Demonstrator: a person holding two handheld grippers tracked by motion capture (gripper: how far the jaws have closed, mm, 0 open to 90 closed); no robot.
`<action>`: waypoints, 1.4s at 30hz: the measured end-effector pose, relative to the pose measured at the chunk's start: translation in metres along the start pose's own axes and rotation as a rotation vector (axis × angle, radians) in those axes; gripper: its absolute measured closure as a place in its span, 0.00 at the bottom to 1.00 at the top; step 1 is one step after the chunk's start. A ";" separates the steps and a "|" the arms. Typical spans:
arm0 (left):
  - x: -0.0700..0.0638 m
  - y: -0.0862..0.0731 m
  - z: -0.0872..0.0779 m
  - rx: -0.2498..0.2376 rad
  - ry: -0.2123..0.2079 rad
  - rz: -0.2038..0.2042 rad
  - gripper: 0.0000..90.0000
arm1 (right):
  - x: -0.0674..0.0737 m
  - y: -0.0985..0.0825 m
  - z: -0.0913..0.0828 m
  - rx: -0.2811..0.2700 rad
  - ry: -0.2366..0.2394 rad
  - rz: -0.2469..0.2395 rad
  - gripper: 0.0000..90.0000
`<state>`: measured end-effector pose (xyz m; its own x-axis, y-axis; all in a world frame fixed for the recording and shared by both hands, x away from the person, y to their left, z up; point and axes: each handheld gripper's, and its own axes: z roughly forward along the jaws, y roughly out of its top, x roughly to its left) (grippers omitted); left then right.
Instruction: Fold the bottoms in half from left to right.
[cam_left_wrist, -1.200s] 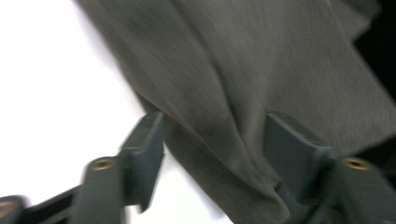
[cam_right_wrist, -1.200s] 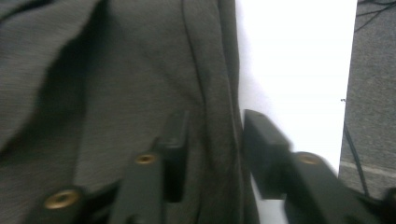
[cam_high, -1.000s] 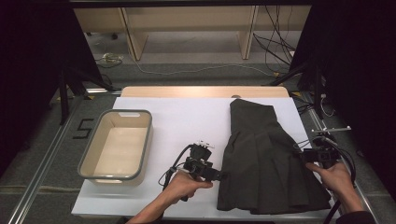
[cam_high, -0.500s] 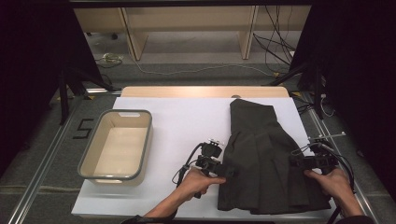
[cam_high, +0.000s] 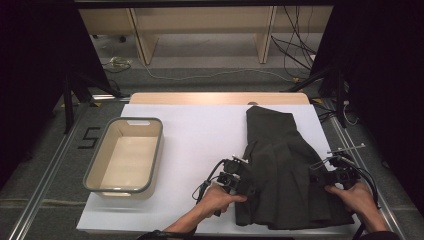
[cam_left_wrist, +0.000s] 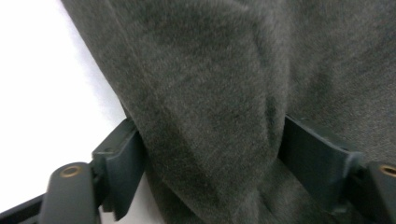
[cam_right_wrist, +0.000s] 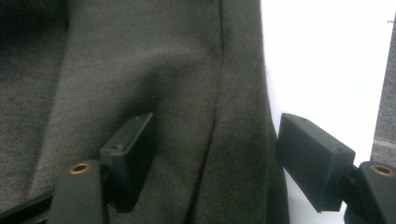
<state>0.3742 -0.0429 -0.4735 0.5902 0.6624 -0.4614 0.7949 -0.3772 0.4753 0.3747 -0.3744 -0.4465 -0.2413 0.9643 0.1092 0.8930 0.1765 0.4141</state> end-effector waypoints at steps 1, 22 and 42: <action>0.000 0.000 0.000 0.002 -0.010 -0.005 0.33 | 0.000 -0.001 0.001 0.001 0.002 0.000 0.32; 0.009 -0.005 -0.021 -0.050 -0.086 -0.001 0.90 | 0.003 -0.016 0.004 0.074 0.125 0.096 0.86; 0.030 -0.032 -0.079 -0.018 -0.100 0.062 0.90 | 0.064 -0.035 -0.007 0.094 0.185 0.031 0.90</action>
<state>0.3551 0.0402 -0.4436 0.6501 0.5699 -0.5025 0.7542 -0.4034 0.5182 0.3255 -0.3204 -0.4480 -0.2711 0.9183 0.2884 0.9305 0.1734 0.3226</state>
